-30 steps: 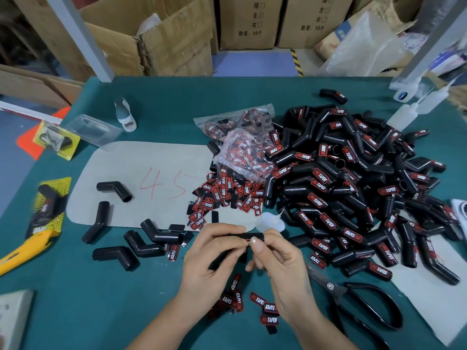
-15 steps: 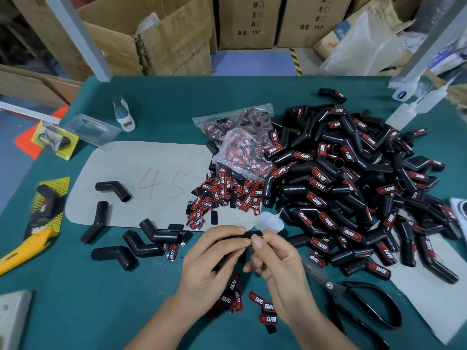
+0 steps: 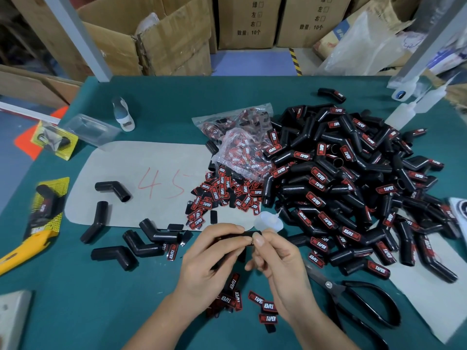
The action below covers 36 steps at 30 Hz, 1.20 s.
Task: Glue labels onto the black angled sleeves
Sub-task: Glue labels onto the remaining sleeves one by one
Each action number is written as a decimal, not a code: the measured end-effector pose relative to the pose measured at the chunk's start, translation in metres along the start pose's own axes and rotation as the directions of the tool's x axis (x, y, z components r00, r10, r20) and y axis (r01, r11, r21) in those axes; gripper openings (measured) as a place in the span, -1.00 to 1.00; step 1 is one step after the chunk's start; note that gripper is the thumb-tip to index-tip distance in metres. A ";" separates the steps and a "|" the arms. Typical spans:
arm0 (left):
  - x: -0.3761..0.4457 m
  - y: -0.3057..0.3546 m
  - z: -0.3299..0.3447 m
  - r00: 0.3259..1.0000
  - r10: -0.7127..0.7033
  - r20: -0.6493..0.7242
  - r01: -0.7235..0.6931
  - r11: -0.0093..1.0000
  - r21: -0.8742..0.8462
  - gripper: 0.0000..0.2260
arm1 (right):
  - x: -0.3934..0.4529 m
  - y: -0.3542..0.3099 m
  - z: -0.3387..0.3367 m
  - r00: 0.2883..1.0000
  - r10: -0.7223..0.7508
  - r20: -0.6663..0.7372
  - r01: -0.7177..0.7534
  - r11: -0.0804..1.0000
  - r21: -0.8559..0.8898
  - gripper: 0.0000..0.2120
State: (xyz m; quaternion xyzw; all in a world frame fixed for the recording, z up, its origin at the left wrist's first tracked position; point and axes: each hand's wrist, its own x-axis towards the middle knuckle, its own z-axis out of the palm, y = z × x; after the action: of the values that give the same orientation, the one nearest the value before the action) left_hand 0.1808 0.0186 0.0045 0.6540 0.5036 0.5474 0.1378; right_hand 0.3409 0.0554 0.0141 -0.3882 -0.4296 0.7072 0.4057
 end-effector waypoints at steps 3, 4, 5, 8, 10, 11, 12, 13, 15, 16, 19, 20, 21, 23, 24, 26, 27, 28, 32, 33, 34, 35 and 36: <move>0.001 0.000 -0.002 1.000 -0.019 0.005 0.019 1.000 -0.022 -0.74 | 0.000 -0.001 0.001 1.000 -0.002 -0.014 0.001 1.000 -0.018 -0.74; 0.001 -0.001 -0.003 1.000 -0.018 0.006 0.018 1.000 -0.021 -0.74 | 0.000 -0.001 0.001 1.000 -0.003 -0.015 0.003 1.000 -0.023 -0.74; 0.001 -0.001 -0.003 1.000 -0.016 0.008 0.016 1.000 -0.018 -0.74 | 0.000 -0.002 0.001 1.000 -0.006 -0.015 0.005 1.000 -0.026 -0.74; 0.002 -0.002 -0.004 1.000 -0.018 0.016 0.018 1.000 -0.013 -0.75 | 0.000 -0.003 0.001 1.000 -0.012 -0.011 0.012 1.000 -0.026 -0.73; 0.001 -0.002 -0.003 1.000 -0.020 0.017 0.020 1.000 -0.014 -0.75 | 0.000 -0.003 0.001 1.000 -0.014 -0.010 0.014 1.000 -0.023 -0.70; 0.001 -0.003 -0.003 1.000 -0.020 0.017 0.020 1.000 -0.015 -0.74 | 0.000 -0.003 0.001 1.000 -0.015 -0.012 0.015 1.000 -0.028 -0.69; 0.001 -0.003 -0.003 1.000 -0.019 0.018 0.019 1.000 -0.015 -0.75 | 0.000 -0.003 0.000 1.000 -0.017 -0.014 0.017 0.999 -0.035 -0.68; 0.001 -0.003 -0.003 1.000 -0.017 0.019 0.017 1.000 -0.014 -0.75 | 0.000 -0.002 0.000 1.000 -0.020 -0.013 0.020 0.999 -0.043 -0.68; 0.000 -0.003 -0.003 1.000 -0.013 0.019 0.014 1.000 -0.014 -0.75 | 0.000 -0.001 -0.002 1.000 -0.031 -0.006 0.031 0.998 -0.057 -0.68; 0.000 -0.003 -0.003 1.000 -0.016 0.019 0.016 1.000 -0.014 -0.75 | 0.000 -0.001 -0.002 0.999 -0.036 -0.002 0.036 0.997 -0.062 -0.67; 0.000 -0.002 -0.003 0.999 -0.032 0.015 0.033 0.999 -0.014 -0.78 | 0.000 0.002 -0.004 0.999 -0.036 -0.003 0.036 0.997 -0.061 -0.60; 0.000 -0.002 -0.003 0.999 -0.039 0.012 0.039 0.999 -0.016 -0.79 | 0.001 0.003 -0.004 1.000 -0.022 -0.013 0.021 0.998 -0.054 -0.53; 0.001 -0.001 -0.003 0.999 -0.045 0.008 0.045 0.999 -0.020 -0.80 | 0.001 0.004 -0.005 1.000 0.000 -0.027 -0.001 0.999 -0.039 -0.49; 0.001 0.000 -0.003 0.998 -0.059 0.000 0.059 0.998 -0.026 -0.81 | 0.002 0.007 -0.006 0.998 0.051 -0.049 -0.050 0.999 0.019 -0.51; 0.002 0.000 -0.003 0.998 -0.066 -0.003 0.066 0.997 -0.028 -0.81 | 0.002 0.007 -0.006 0.997 0.061 -0.048 -0.059 0.998 0.038 -0.53; 0.002 0.001 -0.003 0.997 -0.073 -0.004 0.073 0.997 -0.027 -0.82 | 0.003 0.010 -0.006 0.999 0.026 -0.035 -0.026 1.000 -0.008 -0.46; 0.002 0.001 -0.003 0.997 -0.073 -0.001 0.073 0.997 -0.028 -0.81 | 0.003 0.011 -0.006 1.000 -0.003 -0.019 0.003 0.999 -0.045 -0.44; 0.001 0.001 -0.002 0.997 -0.071 0.004 0.071 0.997 -0.030 -0.81 | 0.003 0.012 -0.006 1.000 -0.029 -0.007 0.028 0.997 -0.073 -0.47; 0.000 0.001 -0.001 0.998 -0.066 0.004 0.066 0.997 -0.029 -0.81 | 0.003 0.014 -0.007 0.999 -0.053 -0.012 0.051 0.993 -0.107 -0.54; 0.000 0.001 -0.001 0.998 -0.065 0.002 0.065 0.997 -0.034 -0.81 | 0.004 0.015 -0.007 0.998 -0.055 -0.014 0.053 0.993 -0.106 -0.52; 0.000 0.000 -0.001 0.998 -0.062 0.000 0.062 0.997 -0.040 -0.81 | 0.003 0.015 -0.007 0.998 -0.056 -0.015 0.054 0.993 -0.108 -0.51; 0.000 0.000 -0.002 0.998 -0.059 -0.002 0.059 0.997 -0.045 -0.81 | 0.003 0.015 -0.007 0.999 -0.053 -0.014 0.051 0.993 -0.108 -0.49; 0.001 0.000 -0.002 0.998 -0.058 -0.005 0.058 0.997 -0.050 -0.80 | 0.003 0.015 -0.008 0.999 -0.048 -0.011 0.046 0.993 -0.106 -0.46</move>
State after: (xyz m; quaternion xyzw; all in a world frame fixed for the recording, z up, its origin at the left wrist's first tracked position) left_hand 0.1787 0.0185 0.0054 0.6336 0.5090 0.5578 0.1683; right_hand 0.3429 0.0560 -0.0031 -0.4038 -0.4727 0.6710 0.4041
